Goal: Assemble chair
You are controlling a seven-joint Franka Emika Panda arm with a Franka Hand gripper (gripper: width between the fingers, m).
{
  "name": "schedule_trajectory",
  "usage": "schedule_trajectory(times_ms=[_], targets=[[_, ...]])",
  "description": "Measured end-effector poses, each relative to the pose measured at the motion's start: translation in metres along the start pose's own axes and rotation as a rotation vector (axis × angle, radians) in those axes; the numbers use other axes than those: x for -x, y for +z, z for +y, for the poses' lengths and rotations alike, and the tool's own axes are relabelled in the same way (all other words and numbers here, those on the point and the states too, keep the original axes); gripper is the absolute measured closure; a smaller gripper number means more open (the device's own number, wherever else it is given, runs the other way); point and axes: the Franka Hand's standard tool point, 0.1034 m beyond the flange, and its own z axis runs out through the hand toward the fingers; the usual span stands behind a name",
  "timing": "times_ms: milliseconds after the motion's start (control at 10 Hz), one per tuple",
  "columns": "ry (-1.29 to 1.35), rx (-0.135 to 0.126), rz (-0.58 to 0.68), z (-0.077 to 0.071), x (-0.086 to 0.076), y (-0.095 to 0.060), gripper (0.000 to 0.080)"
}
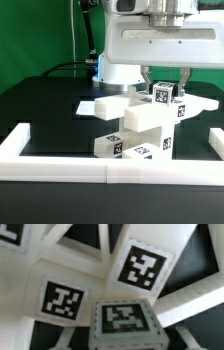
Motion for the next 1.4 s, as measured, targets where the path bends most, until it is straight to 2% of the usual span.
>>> schedule_trajectory(times_ms=[1200,1400], targets=[[0.749,-0.014,-0.013,-0.0052,0.0032,-0.0001,0.0512],[0.751,-0.014,-0.013,-0.0053,0.0035,0.0000,0.0511]])
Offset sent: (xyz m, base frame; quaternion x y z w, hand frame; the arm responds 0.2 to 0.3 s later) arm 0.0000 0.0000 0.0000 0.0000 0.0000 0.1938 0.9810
